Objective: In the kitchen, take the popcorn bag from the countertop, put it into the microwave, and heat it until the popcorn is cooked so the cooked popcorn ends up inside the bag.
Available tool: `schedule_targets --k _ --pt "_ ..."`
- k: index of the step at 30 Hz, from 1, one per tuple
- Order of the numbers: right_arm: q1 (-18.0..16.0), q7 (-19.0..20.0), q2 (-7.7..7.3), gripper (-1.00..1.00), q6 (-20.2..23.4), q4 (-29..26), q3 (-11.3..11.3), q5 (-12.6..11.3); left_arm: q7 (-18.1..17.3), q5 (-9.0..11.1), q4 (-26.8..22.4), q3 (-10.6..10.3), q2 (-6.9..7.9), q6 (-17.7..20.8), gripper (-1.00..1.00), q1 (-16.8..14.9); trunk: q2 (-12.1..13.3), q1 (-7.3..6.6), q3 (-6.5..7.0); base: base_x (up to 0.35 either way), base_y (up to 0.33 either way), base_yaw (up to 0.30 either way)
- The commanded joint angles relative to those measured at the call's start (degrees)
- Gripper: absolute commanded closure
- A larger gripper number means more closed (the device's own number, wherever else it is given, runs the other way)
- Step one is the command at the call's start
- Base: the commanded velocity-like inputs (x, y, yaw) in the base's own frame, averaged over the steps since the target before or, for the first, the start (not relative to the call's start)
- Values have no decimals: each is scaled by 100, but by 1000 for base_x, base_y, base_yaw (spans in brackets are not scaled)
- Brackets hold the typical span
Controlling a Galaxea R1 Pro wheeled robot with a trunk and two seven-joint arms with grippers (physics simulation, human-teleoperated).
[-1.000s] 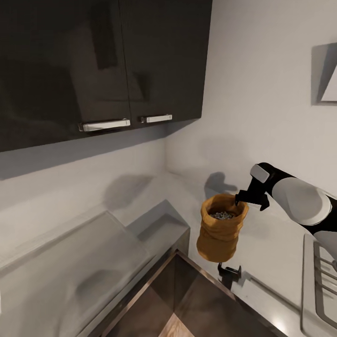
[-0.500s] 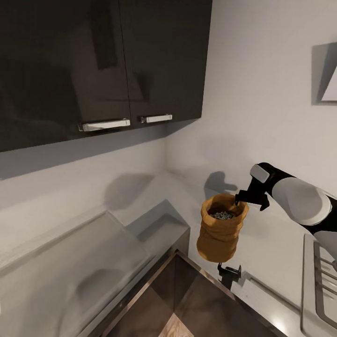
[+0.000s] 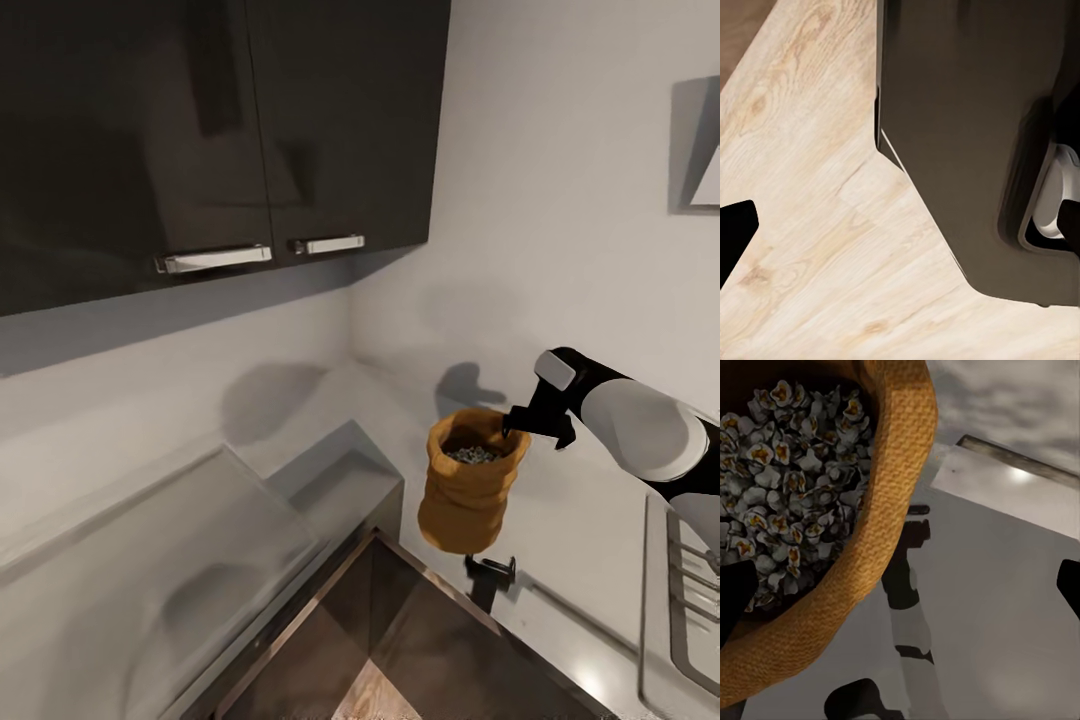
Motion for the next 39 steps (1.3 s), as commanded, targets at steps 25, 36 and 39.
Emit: schedule_targets --k 25,36,39 --pt "-10 19 26 -100 15 1 -59 -455 11 1 -12 33 -1 7 -100 2 -12 3 -239 0 0 -51" --pt "-8 11 27 -100 15 1 -54 -469 11 1 -13 33 -1 7 -100 2 -12 3 -325 0 0 91" --pt "-6 9 27 -100 15 1 -51 -467 12 1 -12 33 -1 7 -100 2 -12 3 -347 0 0 77"
